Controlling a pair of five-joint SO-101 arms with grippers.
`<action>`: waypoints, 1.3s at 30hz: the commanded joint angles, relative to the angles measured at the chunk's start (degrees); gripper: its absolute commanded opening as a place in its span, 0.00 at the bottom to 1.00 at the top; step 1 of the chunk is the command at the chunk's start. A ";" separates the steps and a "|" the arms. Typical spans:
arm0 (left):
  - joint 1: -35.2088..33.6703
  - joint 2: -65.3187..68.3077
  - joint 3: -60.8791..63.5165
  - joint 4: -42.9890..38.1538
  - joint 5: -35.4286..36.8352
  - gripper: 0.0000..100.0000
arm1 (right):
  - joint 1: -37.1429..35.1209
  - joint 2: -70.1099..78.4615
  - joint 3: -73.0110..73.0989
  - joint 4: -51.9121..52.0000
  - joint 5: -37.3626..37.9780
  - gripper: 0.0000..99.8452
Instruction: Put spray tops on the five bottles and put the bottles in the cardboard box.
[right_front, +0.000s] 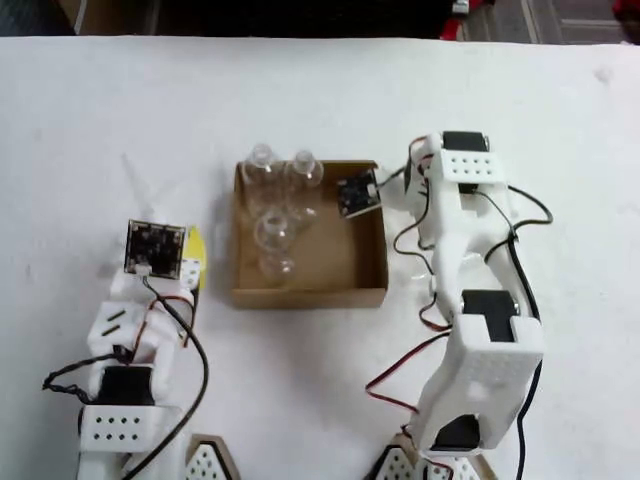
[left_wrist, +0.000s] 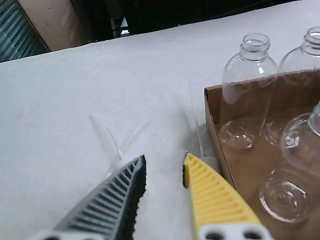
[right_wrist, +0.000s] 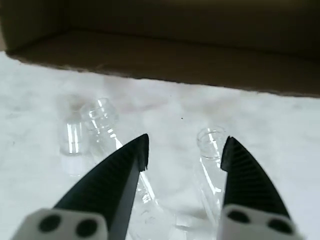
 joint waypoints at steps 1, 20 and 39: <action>0.75 -0.75 -0.35 -1.58 -0.88 0.12 | 0.31 -0.40 -2.37 -2.77 0.88 0.22; 0.75 -0.84 -0.35 -1.58 -0.88 0.12 | 1.63 8.22 -9.41 -3.30 2.81 0.22; 0.75 -0.75 -0.35 -1.67 -0.97 0.12 | 3.38 10.68 -10.73 -4.62 13.01 0.21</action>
